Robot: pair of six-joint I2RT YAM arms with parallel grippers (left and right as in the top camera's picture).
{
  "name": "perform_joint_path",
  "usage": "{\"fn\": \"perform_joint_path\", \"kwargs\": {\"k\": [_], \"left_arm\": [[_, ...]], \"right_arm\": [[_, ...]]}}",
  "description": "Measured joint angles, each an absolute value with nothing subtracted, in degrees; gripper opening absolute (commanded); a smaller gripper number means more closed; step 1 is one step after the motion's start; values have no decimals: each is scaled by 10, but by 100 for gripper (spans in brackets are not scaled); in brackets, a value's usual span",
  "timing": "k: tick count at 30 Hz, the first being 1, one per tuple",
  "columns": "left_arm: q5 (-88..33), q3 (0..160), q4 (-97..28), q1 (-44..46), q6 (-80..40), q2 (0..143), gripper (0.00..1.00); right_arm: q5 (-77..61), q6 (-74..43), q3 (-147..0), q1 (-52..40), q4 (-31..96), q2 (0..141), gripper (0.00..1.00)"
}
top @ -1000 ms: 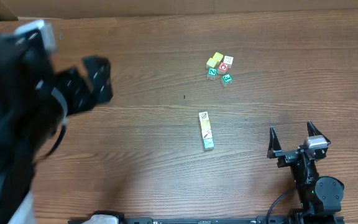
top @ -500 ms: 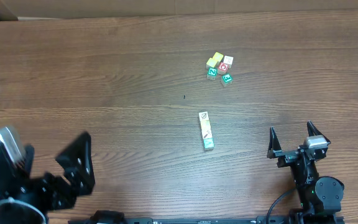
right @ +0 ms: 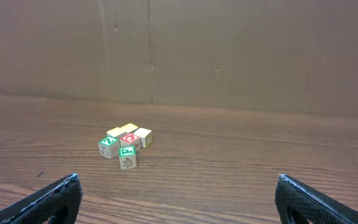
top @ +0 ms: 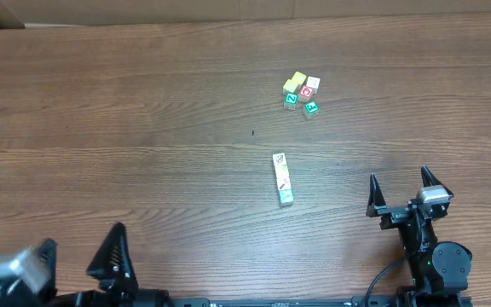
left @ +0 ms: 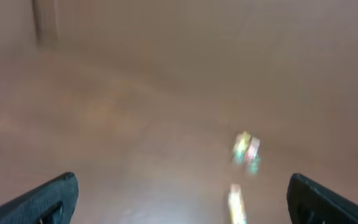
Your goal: Flip 3 blocks
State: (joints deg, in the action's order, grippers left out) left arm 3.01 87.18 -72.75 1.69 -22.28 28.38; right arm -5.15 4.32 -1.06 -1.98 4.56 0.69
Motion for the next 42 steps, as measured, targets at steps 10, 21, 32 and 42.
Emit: {"fn": "perform_joint_path", "kwargs": {"k": [10, 21, 32, 42], "left_arm": [[32, 694, -375, -16, -223, 126, 100], [32, 481, -134, -20, -223, 24, 100], [32, 239, 188, -20, -223, 10, 100], [32, 81, 265, -20, -223, 10, 100]], "right_arm": [[-51, 43, -11, -20, 45, 7, 100], [-51, 43, -11, -20, 45, 7, 100], [-51, 43, -11, -20, 46, 7, 100], [-51, 43, -11, -20, 45, 7, 100]]}}
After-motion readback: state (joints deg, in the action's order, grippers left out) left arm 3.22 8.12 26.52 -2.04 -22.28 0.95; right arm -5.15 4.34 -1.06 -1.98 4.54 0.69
